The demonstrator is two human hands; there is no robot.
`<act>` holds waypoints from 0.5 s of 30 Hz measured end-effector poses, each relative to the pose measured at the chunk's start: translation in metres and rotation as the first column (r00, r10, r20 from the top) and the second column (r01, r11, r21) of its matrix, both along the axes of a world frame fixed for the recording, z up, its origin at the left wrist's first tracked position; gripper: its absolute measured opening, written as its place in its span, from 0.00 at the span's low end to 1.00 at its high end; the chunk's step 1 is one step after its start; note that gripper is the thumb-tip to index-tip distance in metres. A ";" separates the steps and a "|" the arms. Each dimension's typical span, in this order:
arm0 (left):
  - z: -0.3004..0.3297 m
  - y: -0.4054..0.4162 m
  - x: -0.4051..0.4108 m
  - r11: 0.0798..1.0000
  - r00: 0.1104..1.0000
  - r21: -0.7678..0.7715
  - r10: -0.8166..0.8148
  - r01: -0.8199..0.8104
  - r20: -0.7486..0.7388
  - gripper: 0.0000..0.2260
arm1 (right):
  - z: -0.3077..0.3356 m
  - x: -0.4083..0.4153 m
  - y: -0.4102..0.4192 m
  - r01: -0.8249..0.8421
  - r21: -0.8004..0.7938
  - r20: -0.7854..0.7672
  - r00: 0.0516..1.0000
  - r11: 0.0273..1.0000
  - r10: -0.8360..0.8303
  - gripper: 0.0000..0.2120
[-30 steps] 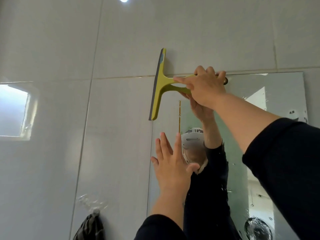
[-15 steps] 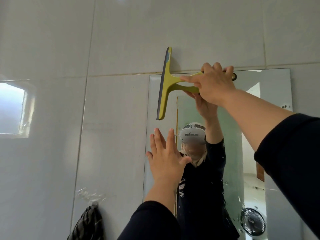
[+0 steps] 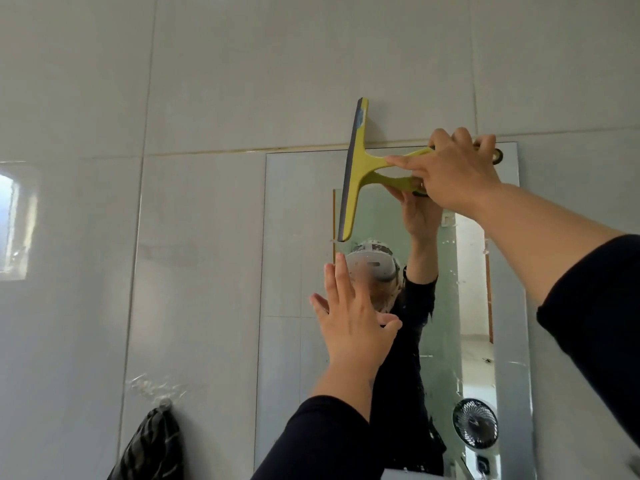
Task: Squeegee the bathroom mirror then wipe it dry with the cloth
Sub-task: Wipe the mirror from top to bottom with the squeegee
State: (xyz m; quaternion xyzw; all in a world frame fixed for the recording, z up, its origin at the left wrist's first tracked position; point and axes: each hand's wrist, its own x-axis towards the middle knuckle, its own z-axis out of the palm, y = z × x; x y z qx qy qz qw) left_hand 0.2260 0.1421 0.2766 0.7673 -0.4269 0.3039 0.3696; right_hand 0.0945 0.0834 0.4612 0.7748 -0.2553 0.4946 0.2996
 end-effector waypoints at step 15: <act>-0.007 -0.007 0.000 1.000 1.000 0.014 0.022 -0.022 -0.016 0.47 | -0.035 -0.070 -0.041 0.104 0.144 0.130 0.984 0.984 -0.123 0.24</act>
